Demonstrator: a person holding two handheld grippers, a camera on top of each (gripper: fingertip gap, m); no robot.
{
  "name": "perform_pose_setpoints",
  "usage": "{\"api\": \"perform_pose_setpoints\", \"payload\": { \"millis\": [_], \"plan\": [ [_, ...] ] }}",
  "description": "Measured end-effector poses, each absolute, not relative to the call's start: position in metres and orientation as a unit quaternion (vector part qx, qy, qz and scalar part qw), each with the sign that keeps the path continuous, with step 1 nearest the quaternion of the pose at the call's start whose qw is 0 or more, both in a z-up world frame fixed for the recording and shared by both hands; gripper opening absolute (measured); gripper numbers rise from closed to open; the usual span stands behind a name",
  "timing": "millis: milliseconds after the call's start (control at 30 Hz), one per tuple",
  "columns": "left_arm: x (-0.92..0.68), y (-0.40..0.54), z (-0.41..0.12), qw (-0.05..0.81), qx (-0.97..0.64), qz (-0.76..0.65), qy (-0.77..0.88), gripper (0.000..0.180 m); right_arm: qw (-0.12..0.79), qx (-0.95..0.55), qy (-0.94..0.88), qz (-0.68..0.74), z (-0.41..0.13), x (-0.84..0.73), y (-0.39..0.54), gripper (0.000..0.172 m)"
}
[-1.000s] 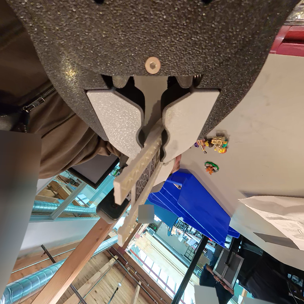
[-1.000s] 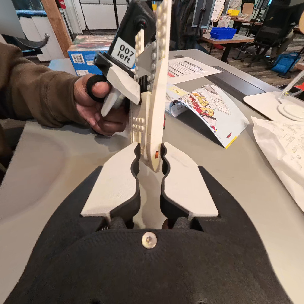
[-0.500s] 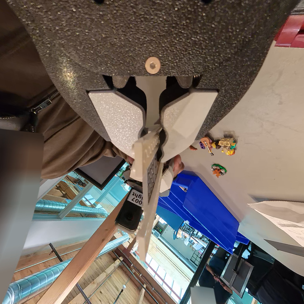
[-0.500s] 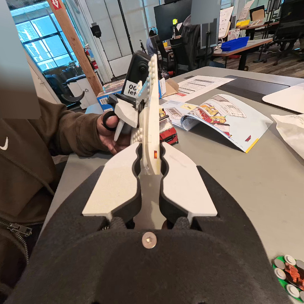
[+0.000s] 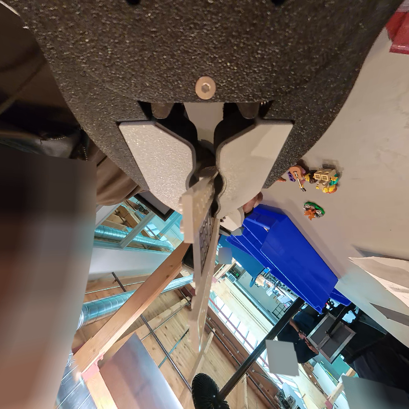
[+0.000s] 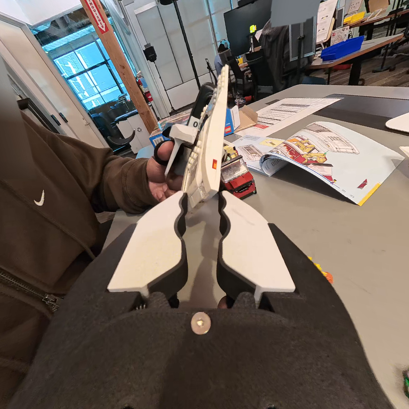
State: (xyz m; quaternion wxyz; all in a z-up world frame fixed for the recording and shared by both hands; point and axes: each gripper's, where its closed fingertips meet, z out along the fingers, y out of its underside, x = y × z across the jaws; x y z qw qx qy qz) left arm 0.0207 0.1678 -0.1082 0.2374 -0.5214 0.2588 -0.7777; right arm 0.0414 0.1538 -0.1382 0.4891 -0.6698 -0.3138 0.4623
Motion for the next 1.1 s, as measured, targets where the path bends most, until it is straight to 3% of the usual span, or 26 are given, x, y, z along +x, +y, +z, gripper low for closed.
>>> {"api": "perform_pose_setpoints", "payload": {
  "millis": [367,867,1100],
  "plan": [
    [0.014,0.169,-0.097,0.249,-0.496,-0.794,0.248,0.01,0.506,-0.637,-0.308,0.493,-0.125,0.041,0.148,0.017],
    [0.02,0.158,-0.096,0.256,-0.492,-0.784,0.278,0.018,0.509,-0.633,-0.308,0.495,-0.126,0.036,0.146,0.016],
    [0.02,0.158,-0.097,0.326,-0.505,-0.731,0.324,0.01,0.545,-0.65,-0.326,0.417,-0.131,0.038,0.154,0.022]
  ]
}}
